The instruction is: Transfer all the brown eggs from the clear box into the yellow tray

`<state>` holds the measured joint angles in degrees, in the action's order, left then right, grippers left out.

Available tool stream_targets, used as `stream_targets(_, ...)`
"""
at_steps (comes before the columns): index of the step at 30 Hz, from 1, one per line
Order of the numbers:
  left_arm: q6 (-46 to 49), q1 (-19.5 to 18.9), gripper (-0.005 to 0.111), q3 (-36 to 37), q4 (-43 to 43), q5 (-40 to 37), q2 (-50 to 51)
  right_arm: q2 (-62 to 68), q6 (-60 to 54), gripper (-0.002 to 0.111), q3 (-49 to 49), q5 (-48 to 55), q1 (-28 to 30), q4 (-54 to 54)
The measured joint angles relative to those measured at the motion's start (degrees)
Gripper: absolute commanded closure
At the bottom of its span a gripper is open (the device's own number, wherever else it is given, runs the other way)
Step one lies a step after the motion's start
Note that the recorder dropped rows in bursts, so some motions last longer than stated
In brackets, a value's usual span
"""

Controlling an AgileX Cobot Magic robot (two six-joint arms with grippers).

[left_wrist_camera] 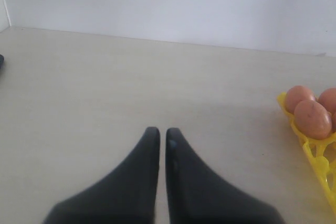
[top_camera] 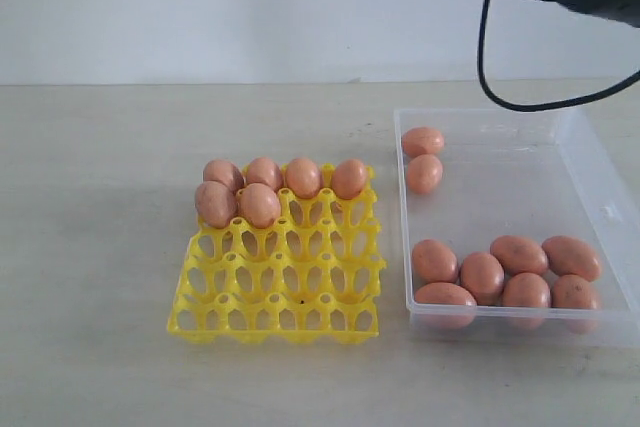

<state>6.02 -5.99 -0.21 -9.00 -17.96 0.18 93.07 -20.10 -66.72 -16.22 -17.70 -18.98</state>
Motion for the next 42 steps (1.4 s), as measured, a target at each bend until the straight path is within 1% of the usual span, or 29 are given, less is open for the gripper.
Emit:
stream_targets(1,0.0,0.0,0.103,0.0,0.0,0.0,0.0,0.1,2.4,0.109,0.6,-5.1,-1.4,1.0)
stream_targets(2,0.0,0.0,0.103,0.0,0.0,0.0,0.0,0.3,9.6,0.109,2.0,-13.5,-3.4,3.6)
stream_targets(3,0.0,0.0,0.103,0.0,0.0,0.0,0.0,0.4,14.6,0.109,2.9,-17.0,-4.1,5.8)
stream_targets(4,0.0,0.0,0.103,0.0,0.0,0.0,0.0,0.4,25.7,0.109,4.4,-21.9,-4.6,13.1)
stream_targets(5,0.0,0.0,0.103,0.0,0.0,0.0,0.0,0.4,30.9,0.109,5.1,-24.0,-4.6,18.3)
stream_targets(6,0.0,0.0,0.103,0.0,0.0,0.0,0.0,0.4,39.3,0.109,6.1,-26.2,-4.6,31.2)
stream_targets(7,0.0,0.0,0.103,0.0,0.0,0.0,0.0,0.4,43.4,0.109,6.3,-26.8,-4.6,39.9)
stream_targets(8,0.0,0.0,0.103,0.0,0.0,0.0,0.0,0.4,50.4,0.109,6.9,-27.1,-4.8,55.3)
stream_targets(9,0.0,0.0,0.103,0.0,0.0,0.0,0.0,0.5,55.0,0.109,7.5,-26.9,-5.0,64.4)
stream_targets(10,0.0,0.0,0.103,0.0,0.0,0.0,0.0,0.8,57.7,0.109,8.3,-26.1,-5.1,70.0)
stream_targets(12,0.0,0.0,0.103,0.0,0.0,0.0,0.0,2.8,59.2,0.109,9.5,-25.4,-5.1,71.3)
stream_targets(13,0.0,0.0,0.103,0.0,0.0,0.0,0.0,4.3,59.6,0.109,9.9,-27.3,-5.0,71.2)
stream_targets(17,0.0,0.0,0.103,0.0,0.0,0.0,0.0,13.1,60.9,0.109,10.0,-42.3,-5.0,68.8)
stream_targets(19,0.0,0.0,0.103,0.0,0.0,0.0,0.0,16.4,60.4,0.109,10.0,-46.8,-5.0,66.5)
stream_targets(20,0.0,0.0,0.103,0.0,0.0,0.0,0.0,19.4,58.3,0.109,10.0,-49.5,-5.0,64.2)
stream_targets(22,0.0,0.0,0.103,0.0,0.0,0.0,0.0,22.5,54.1,0.109,10.0,-51.7,-5.0,60.9)
stream_targets(28,0.0,0.0,0.103,0.0,0.0,0.0,0.0,25.2,48.6,0.109,10.0,-52.7,-4.3,58.4)
stream_targets(31,0.0,0.0,0.103,0.0,0.0,0.0,0.0,26.9,48.2,0.109,10.0,-53.0,-0.5,60.1)
stream_targets(32,0.0,0.0,0.103,0.0,0.0,0.0,0.0,27.2,48.5,0.109,10.0,-53.0,0.4,61.5)
stream_targets(33,0.0,0.0,0.103,0.0,0.0,0.0,0.0,27.5,49.4,0.109,10.0,-52.9,1.4,65.2)
stream_targets(34,0.0,0.0,0.103,0.0,0.0,0.0,0.0,27.6,49.8,0.109,10.0,-52.0,1.6,67.2)
stream_targets(35,0.0,0.0,0.103,0.0,0.0,0.0,0.0,27.6,50.4,0.109,10.0,-49.0,1.6,70.2)
stream_targets(37,0.0,0.0,0.103,0.0,0.0,0.0,0.0,27.6,50.6,0.109,10.0,-43.9,1.6,72.4)
stream_targets(42,0.0,0.0,0.103,0.0,0.0,0.0,0.0,27.6,50.4,0.109,10.0,-37.1,1.6,72.5)
